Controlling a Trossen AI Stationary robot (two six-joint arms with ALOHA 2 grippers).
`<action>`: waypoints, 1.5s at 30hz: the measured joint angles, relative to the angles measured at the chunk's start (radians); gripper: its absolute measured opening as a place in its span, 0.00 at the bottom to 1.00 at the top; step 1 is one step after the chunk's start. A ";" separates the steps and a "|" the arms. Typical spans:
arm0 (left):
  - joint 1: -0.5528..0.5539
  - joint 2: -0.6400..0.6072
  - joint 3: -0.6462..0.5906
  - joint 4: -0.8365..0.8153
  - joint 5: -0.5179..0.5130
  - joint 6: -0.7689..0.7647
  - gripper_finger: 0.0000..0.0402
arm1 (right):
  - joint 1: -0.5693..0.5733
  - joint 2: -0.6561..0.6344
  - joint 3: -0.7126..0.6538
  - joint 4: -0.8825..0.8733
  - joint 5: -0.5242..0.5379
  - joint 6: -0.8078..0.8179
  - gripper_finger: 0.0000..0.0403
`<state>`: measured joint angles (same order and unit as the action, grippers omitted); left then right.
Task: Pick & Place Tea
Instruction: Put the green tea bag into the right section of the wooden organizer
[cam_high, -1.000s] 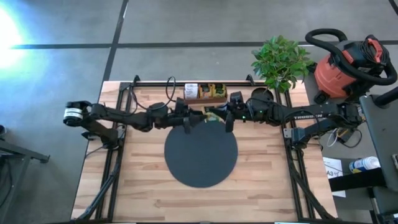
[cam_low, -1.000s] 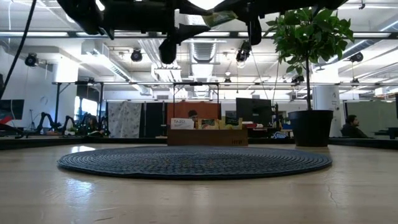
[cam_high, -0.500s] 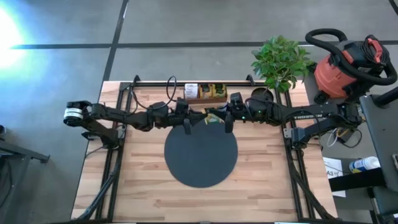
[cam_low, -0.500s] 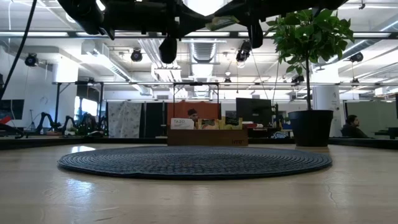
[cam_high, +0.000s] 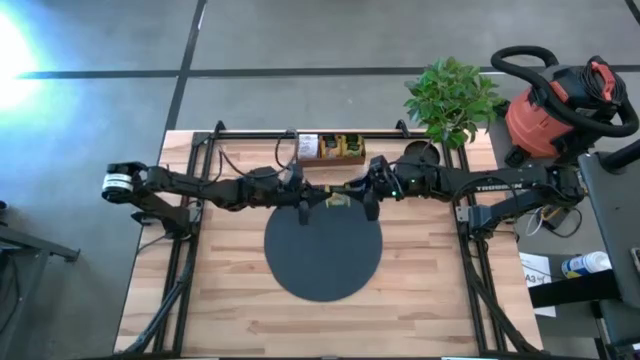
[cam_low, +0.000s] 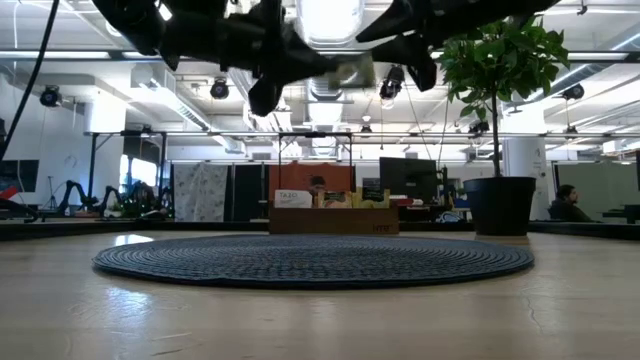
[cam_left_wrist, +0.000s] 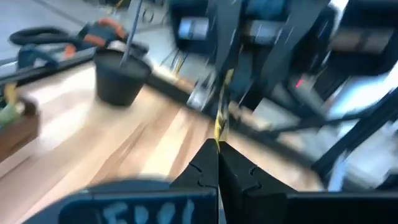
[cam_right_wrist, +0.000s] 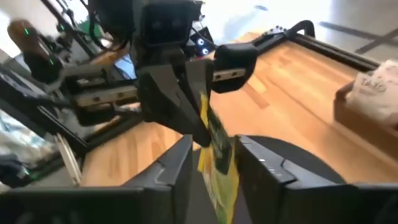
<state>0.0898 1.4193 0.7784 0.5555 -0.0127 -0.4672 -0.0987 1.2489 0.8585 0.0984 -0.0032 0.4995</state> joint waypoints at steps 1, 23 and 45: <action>0.000 0.000 0.000 -0.035 0.001 0.021 0.00 | -0.001 -0.012 0.000 -0.027 0.000 -0.022 0.31; 0.016 0.005 0.070 -0.244 0.041 0.382 0.00 | -0.040 0.320 0.670 -0.940 -0.016 -0.497 0.46; 0.016 0.005 0.068 -0.268 0.028 0.428 0.00 | -0.040 0.584 1.000 -1.225 -0.102 -0.586 0.20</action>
<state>0.1055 1.4242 0.8459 0.2870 0.0151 -0.0395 -0.1383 1.8332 1.8584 -1.1264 -0.1053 -0.0864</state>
